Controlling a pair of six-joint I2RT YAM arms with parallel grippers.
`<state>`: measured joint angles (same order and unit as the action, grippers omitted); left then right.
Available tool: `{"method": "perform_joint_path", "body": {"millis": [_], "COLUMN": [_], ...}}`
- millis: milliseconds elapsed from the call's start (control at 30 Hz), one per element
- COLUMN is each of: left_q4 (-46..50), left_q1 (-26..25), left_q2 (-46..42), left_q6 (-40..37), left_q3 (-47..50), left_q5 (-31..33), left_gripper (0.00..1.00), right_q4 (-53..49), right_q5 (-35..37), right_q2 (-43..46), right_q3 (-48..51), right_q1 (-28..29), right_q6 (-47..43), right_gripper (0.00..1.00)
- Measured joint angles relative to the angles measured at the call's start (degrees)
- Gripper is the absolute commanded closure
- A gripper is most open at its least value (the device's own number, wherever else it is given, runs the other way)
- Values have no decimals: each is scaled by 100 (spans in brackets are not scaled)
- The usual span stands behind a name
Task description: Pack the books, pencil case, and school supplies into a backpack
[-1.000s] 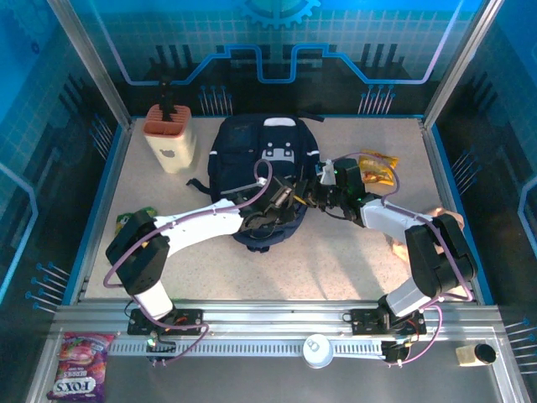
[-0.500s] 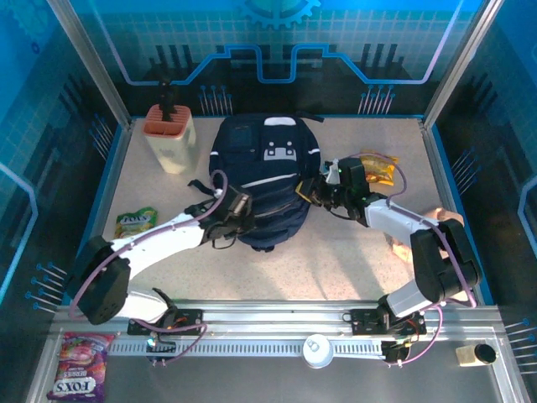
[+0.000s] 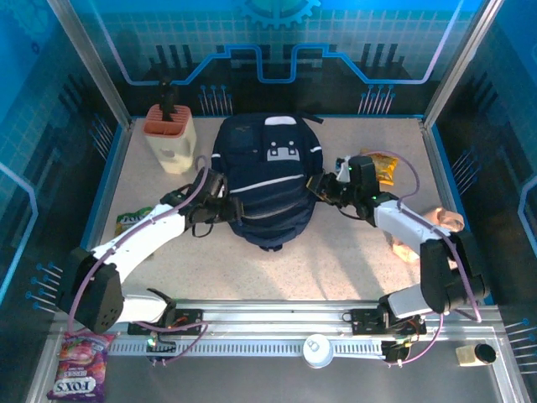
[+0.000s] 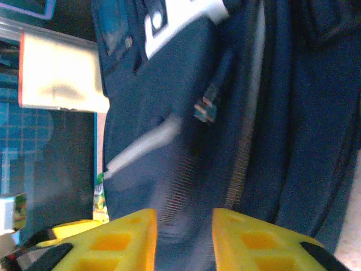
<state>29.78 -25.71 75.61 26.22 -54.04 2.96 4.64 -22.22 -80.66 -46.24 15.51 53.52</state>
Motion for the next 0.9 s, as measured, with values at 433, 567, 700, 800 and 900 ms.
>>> {"method": "perform_joint_path", "body": {"millis": [433,567,700,800,900], "left_q4": [363,710,979,1082,1182], "left_q1": [-1106,-1110,-1110,-1110,-1161], "left_q2": [2063,2710,3088,3230,3324], "left_q6": [-3875,-4826,-5390,-5661,-5799], "left_q3": [-2400,-2861,-3287,-3451,-3545], "left_q5": [157,254,284,321,326], "left_gripper": [25,31,42,69,88], "right_q4": [-2041,-2380,-2566,-2747,-3080], "right_q5": [1331,1510,1624,1755,2081], "right_q2": [1217,1539,1683,1705,1705], "right_q3": [-50,-48,-42,-37,-37], "right_q1": [-501,-787,-898,-964,-1117], "right_q6": [-1163,-1266,-1266,-1266,-1263], "right_gripper": [30,30,30,30,27]}}
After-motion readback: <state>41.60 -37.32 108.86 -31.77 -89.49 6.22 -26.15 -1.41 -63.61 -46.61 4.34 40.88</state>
